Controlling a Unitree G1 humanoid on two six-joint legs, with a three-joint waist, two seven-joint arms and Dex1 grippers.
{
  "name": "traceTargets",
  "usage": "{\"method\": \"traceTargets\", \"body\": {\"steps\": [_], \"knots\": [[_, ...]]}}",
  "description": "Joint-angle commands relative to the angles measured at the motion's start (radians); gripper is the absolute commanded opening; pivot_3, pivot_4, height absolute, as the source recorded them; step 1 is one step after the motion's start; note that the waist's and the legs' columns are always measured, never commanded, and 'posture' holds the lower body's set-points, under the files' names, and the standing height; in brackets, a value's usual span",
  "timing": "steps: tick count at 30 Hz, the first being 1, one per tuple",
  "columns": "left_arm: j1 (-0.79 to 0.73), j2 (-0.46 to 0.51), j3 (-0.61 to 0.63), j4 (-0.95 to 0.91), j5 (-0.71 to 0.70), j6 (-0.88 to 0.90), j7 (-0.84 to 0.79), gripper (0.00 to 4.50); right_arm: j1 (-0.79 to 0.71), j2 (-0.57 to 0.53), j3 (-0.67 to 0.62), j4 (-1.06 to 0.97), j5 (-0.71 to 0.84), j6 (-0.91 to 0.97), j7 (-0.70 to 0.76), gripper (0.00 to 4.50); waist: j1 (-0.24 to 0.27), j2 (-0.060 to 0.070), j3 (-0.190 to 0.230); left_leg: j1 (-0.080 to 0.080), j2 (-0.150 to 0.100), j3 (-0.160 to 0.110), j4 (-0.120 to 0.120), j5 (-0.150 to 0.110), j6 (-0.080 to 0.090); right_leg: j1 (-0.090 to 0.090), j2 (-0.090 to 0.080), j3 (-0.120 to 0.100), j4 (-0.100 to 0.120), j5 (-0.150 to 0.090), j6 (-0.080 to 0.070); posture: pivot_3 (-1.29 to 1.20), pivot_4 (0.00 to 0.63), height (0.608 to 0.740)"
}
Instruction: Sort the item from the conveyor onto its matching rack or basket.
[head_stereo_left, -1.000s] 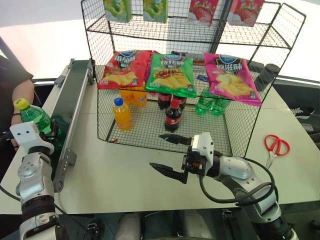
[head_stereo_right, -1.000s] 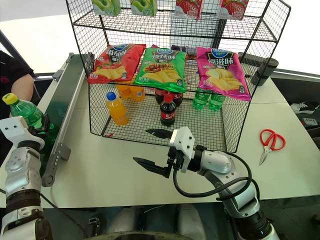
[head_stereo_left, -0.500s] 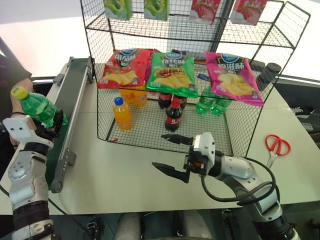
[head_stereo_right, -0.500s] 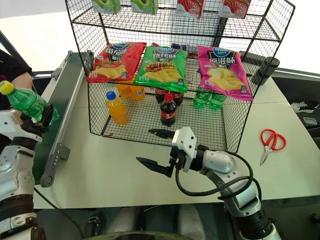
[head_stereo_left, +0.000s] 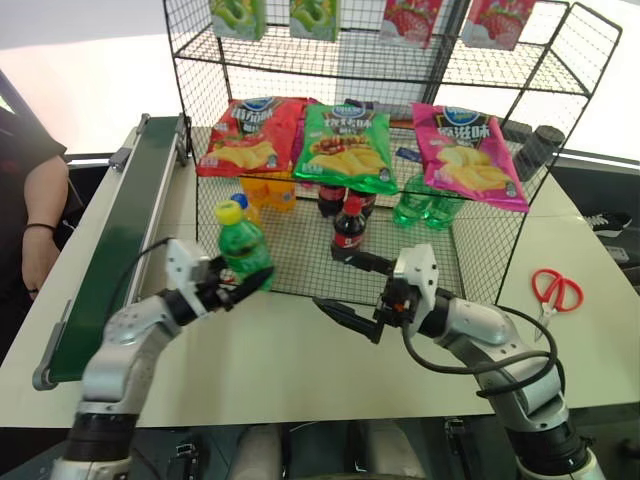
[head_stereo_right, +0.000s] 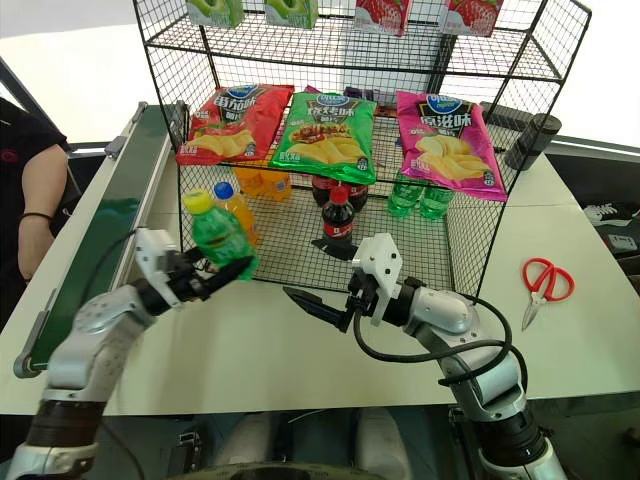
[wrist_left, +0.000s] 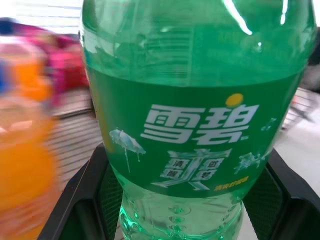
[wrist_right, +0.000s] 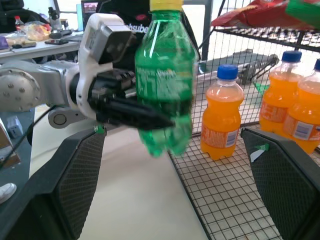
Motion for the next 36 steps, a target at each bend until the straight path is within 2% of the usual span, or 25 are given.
{"method": "traceTargets", "body": {"steps": [1, 10, 21, 24, 25, 26, 28, 30, 32, 36], "knots": [[-0.063, -0.029, -0.053, 0.027, 0.031, -0.084, -0.077, 2.70, -0.027, 0.013, 0.001, -0.035, -0.005, 0.009, -0.025, 4.50, -0.002, 0.000, 0.000, 0.000, 0.000, 0.000, 0.000, 0.000, 0.000, 0.000, 0.000, 0.000, 0.000, 0.000, 0.000, 0.00, 0.150, 0.740], [-0.122, -0.096, -0.161, 0.099, 0.085, -0.173, -0.196, 2.70, -0.033, 0.043, -0.011, -0.041, 0.011, 0.042, -0.088, 4.50, -0.002, 0.000, 0.000, 0.000, 0.004, 0.000, 0.002, 0.000, 0.001, 0.001, 0.011, 0.001, 0.000, 0.000, 0.001, 0.00, 0.150, 0.740], [-0.145, -0.123, -0.188, 0.108, 0.112, -0.199, -0.232, 2.70, -0.026, 0.041, -0.023, -0.032, 0.048, 0.080, -0.088, 4.50, -0.001, 0.000, 0.000, 0.001, 0.006, -0.002, 0.003, 0.000, 0.001, 0.002, 0.016, 0.001, 0.001, 0.000, 0.001, 0.00, 0.150, 0.740], [-0.155, -0.129, -0.187, 0.115, 0.120, -0.206, -0.230, 2.70, -0.019, 0.038, -0.028, -0.030, 0.063, 0.089, -0.080, 3.67, 0.000, 0.000, 0.000, 0.001, 0.006, -0.002, 0.003, 0.000, 0.001, 0.002, 0.016, 0.001, 0.001, 0.000, 0.001, 0.00, 0.150, 0.740], [-0.155, -0.130, -0.187, 0.115, 0.122, -0.207, -0.230, 2.70, -0.017, 0.037, -0.028, -0.032, 0.066, 0.091, -0.080, 3.24, 0.000, 0.000, 0.000, 0.001, 0.006, -0.002, 0.003, 0.000, 0.001, 0.002, 0.016, 0.001, 0.001, 0.000, 0.001, 0.00, 0.150, 0.740], [-0.157, -0.132, -0.186, 0.116, 0.123, -0.207, -0.230, 2.70, -0.015, 0.036, -0.027, -0.033, 0.067, 0.091, -0.080, 3.09, -0.001, 0.000, 0.000, 0.001, 0.006, -0.002, 0.003, 0.000, 0.001, 0.002, 0.016, 0.001, 0.001, 0.000, 0.001, 0.00, 0.150, 0.740], [-0.161, -0.135, -0.185, 0.119, 0.116, -0.189, -0.232, 2.70, -0.014, 0.035, -0.024, -0.031, 0.058, 0.084, -0.081, 3.09, -0.001, 0.000, 0.000, 0.001, 0.006, -0.002, 0.003, 0.000, 0.001, 0.002, 0.016, 0.001, 0.001, 0.000, 0.001, 0.00, 0.150, 0.740], [-0.163, -0.136, -0.182, 0.118, 0.106, -0.168, -0.235, 3.72, -0.013, 0.035, -0.021, -0.029, 0.049, 0.077, -0.084, 3.09, -0.001, 0.000, 0.000, 0.001, 0.006, -0.002, 0.003, 0.000, 0.001, 0.002, 0.016, 0.001, 0.001, 0.000, 0.001, 0.00, 0.150, 0.740], [-0.164, -0.134, -0.181, 0.119, 0.102, -0.150, -0.236, 4.49, -0.013, 0.037, -0.023, -0.026, 0.040, 0.070, -0.089, 3.09, 0.001, 0.000, 0.000, 0.001, 0.006, -0.003, 0.004, 0.000, 0.001, 0.002, 0.016, 0.001, 0.001, 0.000, 0.001, 0.00, 0.150, 0.740], [-0.140, -0.101, -0.170, 0.137, 0.140, -0.172, -0.215, 4.49, -0.002, 0.038, -0.066, -0.023, 0.017, 0.030, -0.118, 3.09, -0.001, 0.000, 0.000, 0.001, 0.006, -0.003, 0.004, 0.000, 0.001, 0.002, 0.016, 0.001, 0.001, 0.000, 0.001, 0.00, 0.150, 0.740]]}}
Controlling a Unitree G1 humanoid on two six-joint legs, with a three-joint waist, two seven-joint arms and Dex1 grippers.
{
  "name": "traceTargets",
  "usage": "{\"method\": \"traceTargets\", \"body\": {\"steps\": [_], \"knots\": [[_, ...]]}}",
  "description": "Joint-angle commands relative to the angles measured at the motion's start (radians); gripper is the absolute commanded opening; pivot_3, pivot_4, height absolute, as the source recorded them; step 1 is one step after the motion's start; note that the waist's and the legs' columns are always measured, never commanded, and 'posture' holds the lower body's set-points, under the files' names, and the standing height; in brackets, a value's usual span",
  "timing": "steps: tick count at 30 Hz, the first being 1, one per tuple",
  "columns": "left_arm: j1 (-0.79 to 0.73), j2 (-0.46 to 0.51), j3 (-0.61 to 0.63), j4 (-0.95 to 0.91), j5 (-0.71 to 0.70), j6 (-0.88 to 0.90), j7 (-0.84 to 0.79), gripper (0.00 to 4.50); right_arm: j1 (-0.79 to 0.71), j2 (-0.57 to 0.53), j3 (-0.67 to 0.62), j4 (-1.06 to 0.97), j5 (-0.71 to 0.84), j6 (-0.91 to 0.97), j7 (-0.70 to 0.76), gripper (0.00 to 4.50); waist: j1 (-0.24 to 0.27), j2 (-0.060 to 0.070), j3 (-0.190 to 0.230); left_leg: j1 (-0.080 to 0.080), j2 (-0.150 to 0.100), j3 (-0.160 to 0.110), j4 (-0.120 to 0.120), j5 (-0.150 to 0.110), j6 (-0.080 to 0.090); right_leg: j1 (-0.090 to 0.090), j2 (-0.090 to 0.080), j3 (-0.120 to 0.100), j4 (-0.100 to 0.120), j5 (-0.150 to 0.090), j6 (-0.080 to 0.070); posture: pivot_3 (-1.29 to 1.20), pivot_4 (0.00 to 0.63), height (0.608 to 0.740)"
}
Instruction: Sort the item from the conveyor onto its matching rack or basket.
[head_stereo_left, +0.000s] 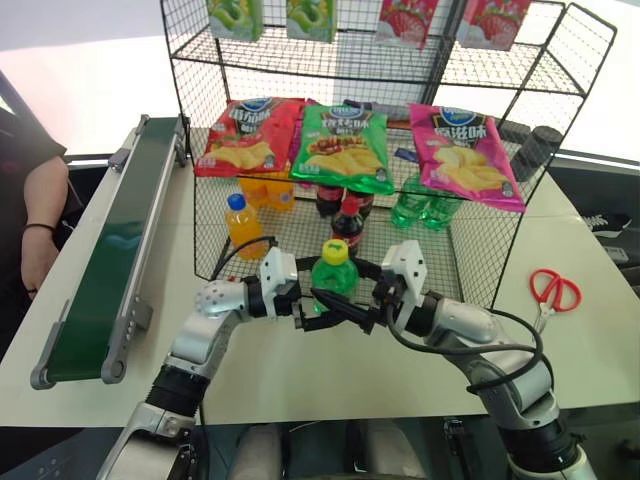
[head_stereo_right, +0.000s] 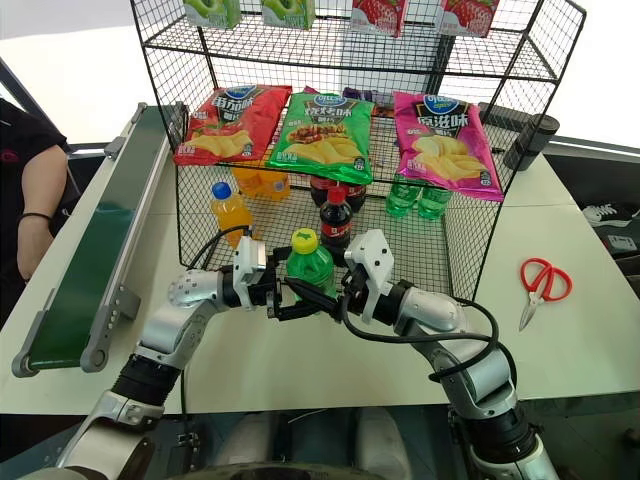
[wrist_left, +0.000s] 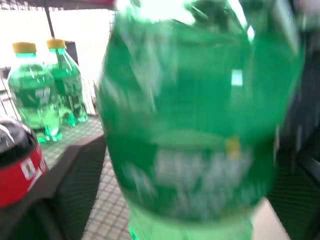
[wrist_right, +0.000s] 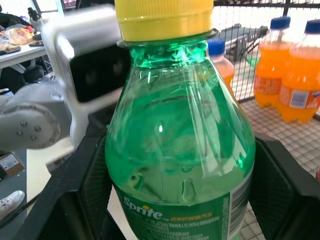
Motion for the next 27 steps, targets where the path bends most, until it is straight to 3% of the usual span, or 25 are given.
{"method": "traceTargets", "body": {"steps": [1, 12, 20, 27], "knots": [[0.023, 0.035, 0.033, -0.012, 0.019, -0.018, 0.022, 4.49, 0.006, 0.006, -0.082, -0.031, -0.022, -0.073, -0.035, 3.09, -0.001, 0.000, 0.000, 0.000, 0.000, 0.000, 0.000, 0.000, 0.000, 0.000, 0.000, 0.000, 0.000, 0.000, 0.000, 0.00, 0.150, 0.740], [0.158, 0.094, 0.120, -0.149, -0.032, 0.062, 0.111, 4.49, 0.122, 0.065, -0.284, 0.096, -0.188, -0.300, -0.227, 3.09, 0.001, 0.000, 0.000, 0.000, 0.001, 0.000, 0.000, 0.000, 0.000, 0.000, 0.000, 0.000, 0.000, 0.000, 0.000, 0.00, 0.150, 0.740], [0.166, 0.100, 0.102, -0.250, -0.071, 0.113, 0.104, 4.49, 0.027, 0.174, -0.339, 0.434, -0.282, -0.507, -0.357, 3.09, -0.003, 0.004, 0.000, 0.002, 0.001, 0.001, 0.000, 0.000, 0.000, 0.000, 0.000, 0.002, 0.003, 0.000, 0.000, 0.00, 0.150, 0.740], [0.164, 0.109, 0.096, -0.279, -0.079, 0.136, 0.095, 4.49, -0.075, 0.204, -0.372, 0.658, -0.291, -0.637, -0.389, 3.09, -0.004, 0.006, 0.001, 0.002, 0.001, 0.002, 0.000, 0.000, 0.000, 0.000, 0.000, 0.002, 0.003, 0.000, 0.000, 0.00, 0.150, 0.740]]}}
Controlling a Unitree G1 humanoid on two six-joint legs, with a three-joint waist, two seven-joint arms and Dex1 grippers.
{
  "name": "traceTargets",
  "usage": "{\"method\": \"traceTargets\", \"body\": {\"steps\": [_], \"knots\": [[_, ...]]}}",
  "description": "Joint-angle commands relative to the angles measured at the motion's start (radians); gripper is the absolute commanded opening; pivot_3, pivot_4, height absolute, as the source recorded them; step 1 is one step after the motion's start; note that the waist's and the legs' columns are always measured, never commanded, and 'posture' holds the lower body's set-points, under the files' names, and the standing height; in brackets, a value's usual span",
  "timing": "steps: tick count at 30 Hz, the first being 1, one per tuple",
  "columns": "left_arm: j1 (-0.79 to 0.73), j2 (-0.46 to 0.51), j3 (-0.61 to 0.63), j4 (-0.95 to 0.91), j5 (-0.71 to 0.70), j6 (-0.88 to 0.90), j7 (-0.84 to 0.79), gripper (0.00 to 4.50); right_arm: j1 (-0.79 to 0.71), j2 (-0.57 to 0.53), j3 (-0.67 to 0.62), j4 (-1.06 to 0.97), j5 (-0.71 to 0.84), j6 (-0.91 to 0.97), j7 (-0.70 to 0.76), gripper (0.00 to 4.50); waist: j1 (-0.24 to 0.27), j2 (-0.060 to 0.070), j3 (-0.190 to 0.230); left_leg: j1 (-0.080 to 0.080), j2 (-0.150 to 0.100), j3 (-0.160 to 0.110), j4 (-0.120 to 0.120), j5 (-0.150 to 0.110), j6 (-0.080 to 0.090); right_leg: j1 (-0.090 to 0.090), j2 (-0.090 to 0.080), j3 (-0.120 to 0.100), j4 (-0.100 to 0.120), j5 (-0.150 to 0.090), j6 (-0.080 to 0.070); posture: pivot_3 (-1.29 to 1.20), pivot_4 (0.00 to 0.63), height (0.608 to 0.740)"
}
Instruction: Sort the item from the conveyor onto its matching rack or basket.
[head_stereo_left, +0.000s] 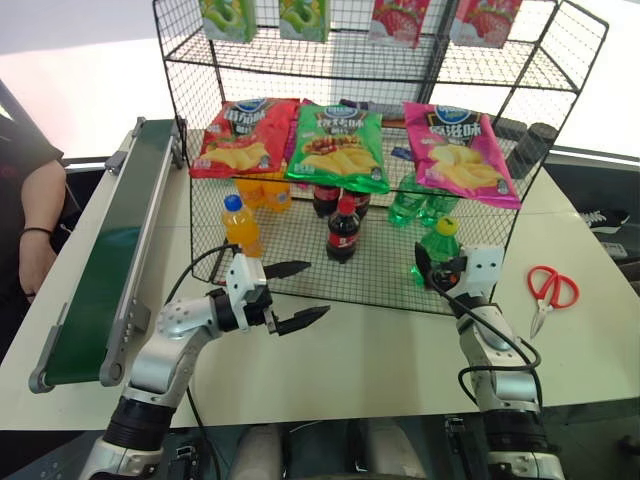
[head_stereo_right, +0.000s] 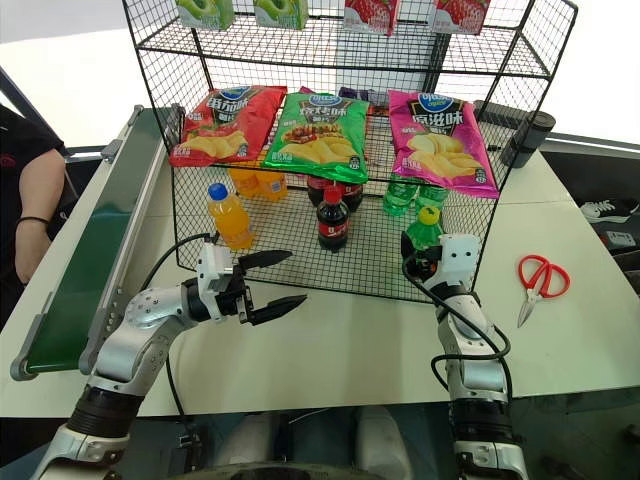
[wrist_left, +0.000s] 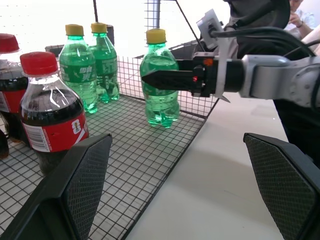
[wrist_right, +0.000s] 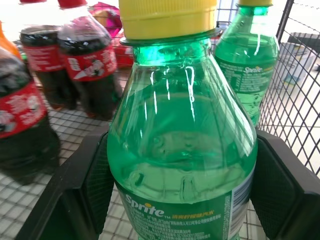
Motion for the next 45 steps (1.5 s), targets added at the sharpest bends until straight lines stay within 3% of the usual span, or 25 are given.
{"method": "traceTargets", "body": {"steps": [1, 13, 16, 21, 30, 41, 45], "knots": [[-0.008, 0.007, -0.002, -0.044, -0.023, 0.006, -0.009, 4.49, -0.059, 0.006, -0.028, 0.039, 0.004, -0.093, -0.005, 3.09, 0.000, 0.000, 0.000, 0.000, 0.000, 0.000, 0.000, 0.000, 0.000, 0.000, 0.000, 0.000, 0.000, 0.000, 0.000, 0.00, 0.150, 0.740], [0.004, 0.002, -0.015, -0.063, -0.027, 0.020, 0.000, 4.49, -0.120, 0.020, -0.039, 0.172, 0.023, -0.153, -0.005, 3.09, -0.001, 0.000, 0.000, 0.000, 0.000, 0.000, 0.000, 0.000, 0.000, 0.000, 0.000, 0.000, 0.000, 0.000, 0.000, 0.00, 0.150, 0.740], [0.006, 0.002, -0.019, -0.067, -0.028, 0.022, 0.002, 4.50, -0.115, 0.020, -0.039, 0.164, 0.028, -0.149, -0.001, 4.48, -0.001, 0.000, 0.000, 0.000, 0.001, 0.000, 0.000, 0.000, 0.000, 0.000, -0.001, 0.000, 0.001, 0.000, 0.000, 0.00, 0.150, 0.740], [0.009, 0.007, -0.025, -0.071, -0.027, 0.022, 0.003, 4.50, -0.082, 0.009, -0.026, 0.102, -0.006, -0.140, -0.019, 4.48, 0.000, 0.000, 0.000, 0.001, 0.001, 0.000, 0.000, 0.000, 0.000, 0.001, -0.001, 0.001, 0.001, 0.000, 0.000, 0.00, 0.150, 0.740], [-0.007, 0.018, -0.018, -0.049, -0.007, 0.035, 0.039, 4.50, 0.113, -0.053, 0.014, -0.251, -0.036, -0.033, 0.020, 4.48, 0.002, 0.002, -0.001, 0.001, 0.000, 0.000, 0.000, 0.000, 0.000, 0.001, -0.001, 0.001, 0.001, 0.000, 0.000, 0.00, 0.150, 0.740], [-0.033, 0.060, 0.051, 0.072, 0.040, -0.023, 0.076, 4.50, 0.297, -0.179, 0.072, -0.609, 0.044, 0.158, 0.191, 4.48, 0.002, 0.001, -0.001, 0.011, 0.000, 0.000, -0.003, 0.000, 0.000, 0.008, 0.000, 0.001, 0.000, 0.000, 0.000, 0.00, 0.150, 0.740], [-0.030, 0.112, 0.098, 0.121, 0.048, -0.044, 0.064, 4.50, 0.385, -0.256, 0.039, -0.715, 0.127, 0.204, 0.291, 4.48, 0.005, 0.001, -0.001, 0.010, 0.000, 0.000, -0.003, 0.000, 0.000, 0.008, 0.000, 0.001, -0.001, 0.000, 0.000, 0.00, 0.150, 0.740]]}}
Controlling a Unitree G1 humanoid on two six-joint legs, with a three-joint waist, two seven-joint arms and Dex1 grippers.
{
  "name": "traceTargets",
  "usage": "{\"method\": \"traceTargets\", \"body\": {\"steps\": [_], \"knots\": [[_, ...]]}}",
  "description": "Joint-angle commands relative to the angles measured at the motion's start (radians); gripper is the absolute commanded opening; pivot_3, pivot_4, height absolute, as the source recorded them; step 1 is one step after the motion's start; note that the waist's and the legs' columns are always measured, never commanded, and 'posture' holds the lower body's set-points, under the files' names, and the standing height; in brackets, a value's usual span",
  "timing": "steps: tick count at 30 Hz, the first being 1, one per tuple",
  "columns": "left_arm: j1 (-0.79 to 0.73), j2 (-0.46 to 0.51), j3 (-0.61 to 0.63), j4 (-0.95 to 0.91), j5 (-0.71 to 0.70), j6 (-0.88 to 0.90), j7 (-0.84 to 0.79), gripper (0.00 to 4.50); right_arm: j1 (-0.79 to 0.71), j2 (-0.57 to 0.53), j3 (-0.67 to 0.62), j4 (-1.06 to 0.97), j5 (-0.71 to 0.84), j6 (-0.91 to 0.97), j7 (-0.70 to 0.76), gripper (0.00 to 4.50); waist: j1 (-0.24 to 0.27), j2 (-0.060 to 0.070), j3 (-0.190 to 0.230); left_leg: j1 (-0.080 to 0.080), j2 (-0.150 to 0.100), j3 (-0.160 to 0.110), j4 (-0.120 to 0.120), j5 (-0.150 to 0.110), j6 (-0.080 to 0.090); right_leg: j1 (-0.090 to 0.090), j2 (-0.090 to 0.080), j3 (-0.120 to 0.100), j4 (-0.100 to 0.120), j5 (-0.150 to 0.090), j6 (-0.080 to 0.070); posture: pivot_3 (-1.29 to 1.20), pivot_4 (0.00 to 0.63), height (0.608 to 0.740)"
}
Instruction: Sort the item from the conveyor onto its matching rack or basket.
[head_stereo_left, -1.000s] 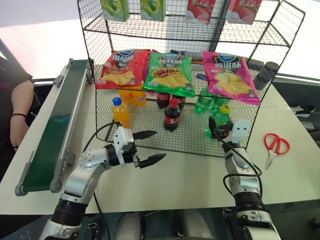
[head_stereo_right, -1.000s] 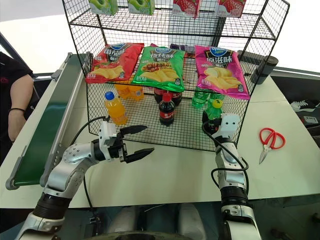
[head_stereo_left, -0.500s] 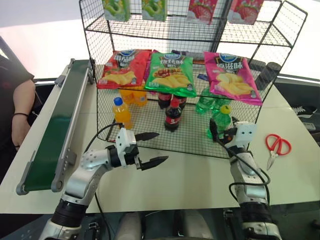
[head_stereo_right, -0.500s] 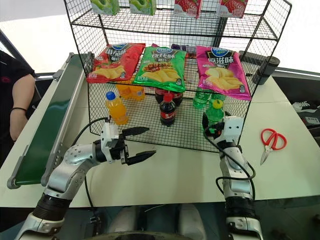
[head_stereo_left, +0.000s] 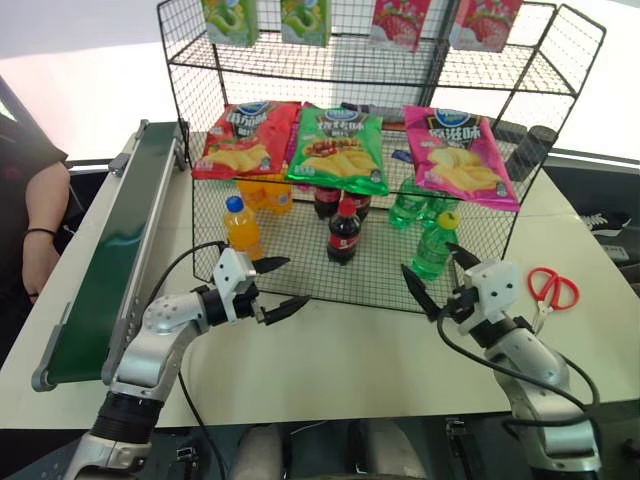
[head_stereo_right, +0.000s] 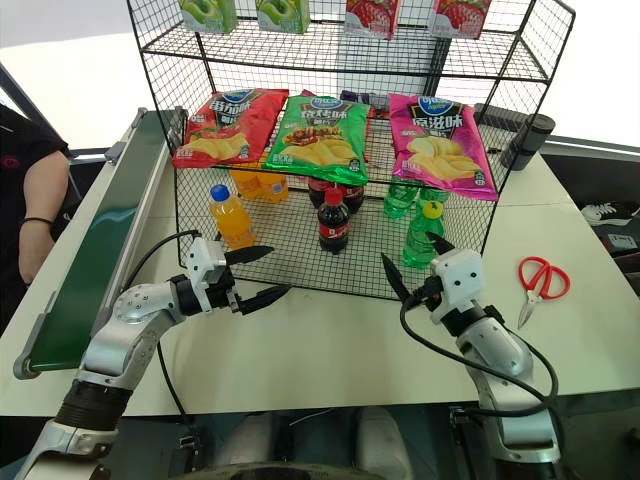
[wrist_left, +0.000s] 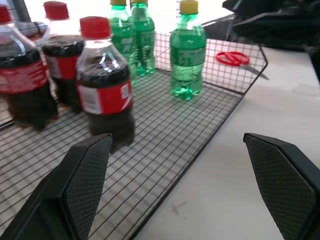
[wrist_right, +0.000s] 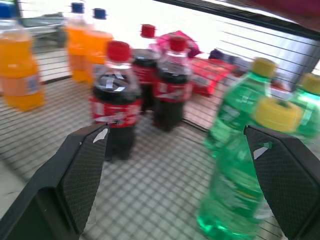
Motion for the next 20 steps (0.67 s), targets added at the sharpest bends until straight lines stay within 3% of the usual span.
{"method": "traceTargets", "body": {"steps": [1, 9, 20], "knots": [[-0.004, 0.056, 0.068, 0.022, 0.007, -0.034, -0.011, 4.50, 0.065, -0.059, -0.067, -0.114, 0.094, 0.031, 0.079, 4.48, 0.000, 0.000, 0.000, 0.000, 0.000, 0.000, 0.000, 0.000, 0.000, 0.000, 0.000, 0.000, 0.000, 0.000, 0.000, 0.00, 0.150, 0.740], [0.071, 0.164, 0.162, 0.072, 0.010, -0.052, -0.034, 4.50, 0.234, -0.165, -0.311, -0.095, 0.229, 0.069, 0.206, 4.48, 0.000, -0.001, 0.000, 0.001, 0.000, 0.000, -0.001, 0.000, 0.000, 0.001, 0.000, 0.000, -0.001, 0.000, 0.000, 0.00, 0.150, 0.740], [0.126, 0.173, 0.184, 0.086, -0.001, -0.074, -0.051, 4.50, 0.246, -0.174, -0.355, -0.061, 0.238, 0.076, 0.253, 4.48, 0.000, -0.001, 0.000, 0.001, 0.001, 0.000, -0.001, 0.000, 0.000, 0.001, -0.001, 0.000, 0.000, -0.001, -0.001, 0.00, 0.150, 0.740]]}}
